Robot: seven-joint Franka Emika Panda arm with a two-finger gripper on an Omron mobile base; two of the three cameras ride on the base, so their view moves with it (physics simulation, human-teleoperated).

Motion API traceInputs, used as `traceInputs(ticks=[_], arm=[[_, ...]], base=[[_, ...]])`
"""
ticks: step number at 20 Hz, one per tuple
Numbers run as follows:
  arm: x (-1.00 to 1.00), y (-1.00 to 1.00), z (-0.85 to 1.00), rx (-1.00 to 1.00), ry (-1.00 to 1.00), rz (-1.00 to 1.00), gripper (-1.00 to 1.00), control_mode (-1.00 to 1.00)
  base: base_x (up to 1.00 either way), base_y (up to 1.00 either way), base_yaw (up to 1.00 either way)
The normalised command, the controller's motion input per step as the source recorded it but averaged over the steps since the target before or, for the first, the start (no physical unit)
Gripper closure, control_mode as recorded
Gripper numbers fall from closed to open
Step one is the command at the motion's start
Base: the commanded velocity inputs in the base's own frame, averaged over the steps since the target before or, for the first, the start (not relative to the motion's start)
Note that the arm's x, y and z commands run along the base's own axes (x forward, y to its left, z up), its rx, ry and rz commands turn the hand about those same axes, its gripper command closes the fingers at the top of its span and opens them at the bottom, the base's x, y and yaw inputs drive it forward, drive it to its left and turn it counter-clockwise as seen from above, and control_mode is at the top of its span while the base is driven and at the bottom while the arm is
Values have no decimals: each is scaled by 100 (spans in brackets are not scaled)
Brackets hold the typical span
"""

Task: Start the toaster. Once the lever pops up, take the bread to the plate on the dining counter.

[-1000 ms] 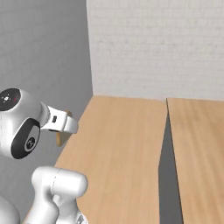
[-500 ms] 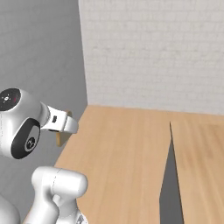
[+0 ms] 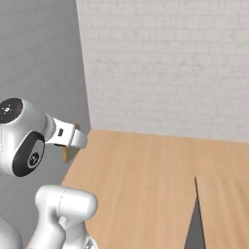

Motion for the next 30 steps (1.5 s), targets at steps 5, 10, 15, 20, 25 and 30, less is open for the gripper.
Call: traceInputs(ticks=[5, 10, 15, 20, 25, 30], arm=[[0, 0, 0, 0, 0, 0, 100, 100], [0, 0, 0, 0, 0, 0, 100, 100], [0, 0, 0, 0, 0, 0, 100, 100], [0, 0, 0, 0, 0, 0, 100, 100], [0, 0, 0, 0, 0, 0, 100, 100], [0, 0, 0, 0, 0, 0, 100, 100]], base=[[100, 21, 0], [100, 6, 0], [100, 4, 0], [100, 17, -1], [100, 3, -11], [94, 0, -39]])
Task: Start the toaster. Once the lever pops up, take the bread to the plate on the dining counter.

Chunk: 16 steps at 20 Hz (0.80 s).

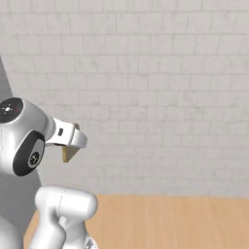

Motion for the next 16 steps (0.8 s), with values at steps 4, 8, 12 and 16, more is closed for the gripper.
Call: traceInputs(ticks=[4, 8, 12, 16], arm=[[0, 0, 0, 0, 0, 0, 100, 100], [0, 0, 0, 0, 0, 0, 100, 100], [0, 0, 0, 0, 0, 0, 100, 100], [0, 0, 0, 0, 0, 0, 100, 100]], base=[[90, 0, -45], [66, 0, -57], [43, 0, -70], [36, 0, -74]])
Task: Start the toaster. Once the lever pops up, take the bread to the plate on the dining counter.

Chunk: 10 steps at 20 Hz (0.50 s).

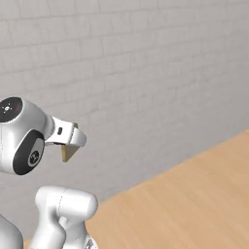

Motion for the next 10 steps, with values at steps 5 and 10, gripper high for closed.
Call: traceInputs(ticks=[5, 10], arm=[[0, 0, 0, 0, 0, 0, 100, 100], [0, 0, 0, 0, 0, 0, 100, 100]], base=[[29, 0, -77], [39, 10, -77]])
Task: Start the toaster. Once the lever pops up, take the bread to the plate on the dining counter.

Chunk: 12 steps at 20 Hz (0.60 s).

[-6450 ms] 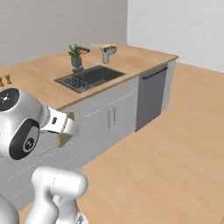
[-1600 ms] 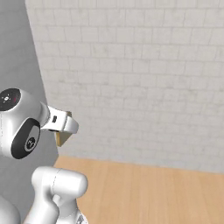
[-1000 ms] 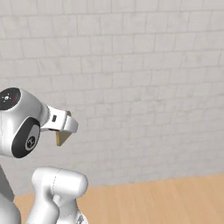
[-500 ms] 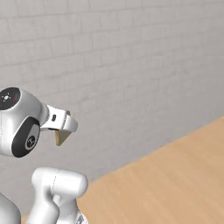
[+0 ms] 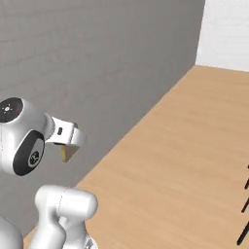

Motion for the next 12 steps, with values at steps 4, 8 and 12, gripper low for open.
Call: traceInputs(ticks=[4, 8, 12], arm=[[0, 0, 0, 0, 0, 0, 100, 100], [0, 0, 0, 0, 0, 0, 100, 100], [0, 0, 0, 0, 0, 0, 100, 100]], base=[[81, 44, -62], [100, 62, -46], [100, 56, -36]])
